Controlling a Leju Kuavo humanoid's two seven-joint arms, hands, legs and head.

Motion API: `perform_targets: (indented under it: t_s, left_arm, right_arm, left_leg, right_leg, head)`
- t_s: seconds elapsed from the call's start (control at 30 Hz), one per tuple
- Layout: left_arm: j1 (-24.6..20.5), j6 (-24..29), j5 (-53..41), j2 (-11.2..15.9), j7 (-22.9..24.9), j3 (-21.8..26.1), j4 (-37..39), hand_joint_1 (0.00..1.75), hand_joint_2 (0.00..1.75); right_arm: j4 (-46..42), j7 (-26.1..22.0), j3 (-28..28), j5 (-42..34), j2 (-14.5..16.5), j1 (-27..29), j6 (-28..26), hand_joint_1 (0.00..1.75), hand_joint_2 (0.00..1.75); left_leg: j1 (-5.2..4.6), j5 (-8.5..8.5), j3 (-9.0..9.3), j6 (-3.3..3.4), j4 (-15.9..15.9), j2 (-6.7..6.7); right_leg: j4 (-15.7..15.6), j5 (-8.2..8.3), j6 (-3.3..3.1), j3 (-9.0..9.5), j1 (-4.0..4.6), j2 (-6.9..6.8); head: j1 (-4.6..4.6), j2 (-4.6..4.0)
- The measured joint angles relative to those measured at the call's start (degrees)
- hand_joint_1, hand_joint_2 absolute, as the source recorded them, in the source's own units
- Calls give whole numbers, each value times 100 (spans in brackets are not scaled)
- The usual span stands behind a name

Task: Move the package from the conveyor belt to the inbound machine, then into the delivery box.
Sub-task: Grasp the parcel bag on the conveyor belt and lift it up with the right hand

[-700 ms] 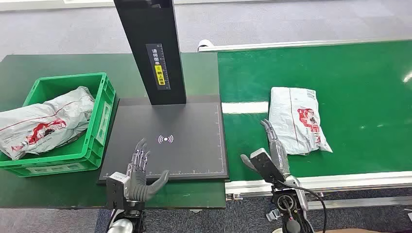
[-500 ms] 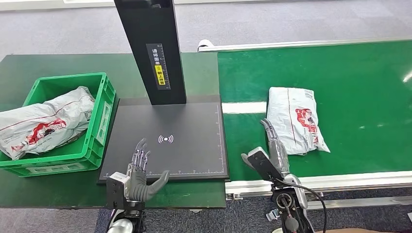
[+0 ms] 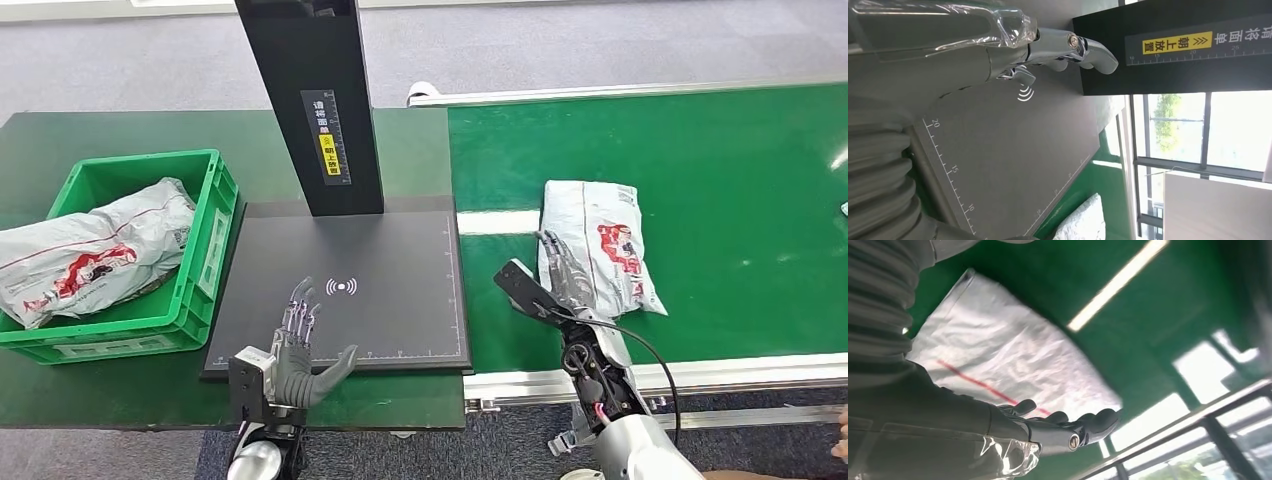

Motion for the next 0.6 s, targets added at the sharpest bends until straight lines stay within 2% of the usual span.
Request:
perform_targets:
  t_s: [0.1, 0.3, 0.6]
  left_arm:
    - [-6, 21, 14, 32, -2, -17, 9, 0, 175]
    - [-9, 25, 31, 73, -4, -58, 17, 0, 175]
    - [-59, 21, 80, 76, -26, -101, 133, 0, 175]
  right_arm:
    - [378, 223, 0, 225, -65, -171, -141, 0, 175]
    - [725, 365, 0, 320, -130, -323, -180, 0, 175]
    - [1080, 864, 6, 646, -292, -509, 35, 0, 175]
  left_leg:
    - [0, -1, -2, 0, 0, 0]
    - [0, -1, -2, 0, 0, 0]
    - [0, 0, -2, 0, 0, 0]
  right_leg:
    - [0, 0, 0, -1, 0, 0]
    - [0, 0, 0, -1, 0, 0]
    - [0, 0, 0, -1, 0, 0]
  head:
    - [0, -1]
    - [1, -1]
    - [1, -1]
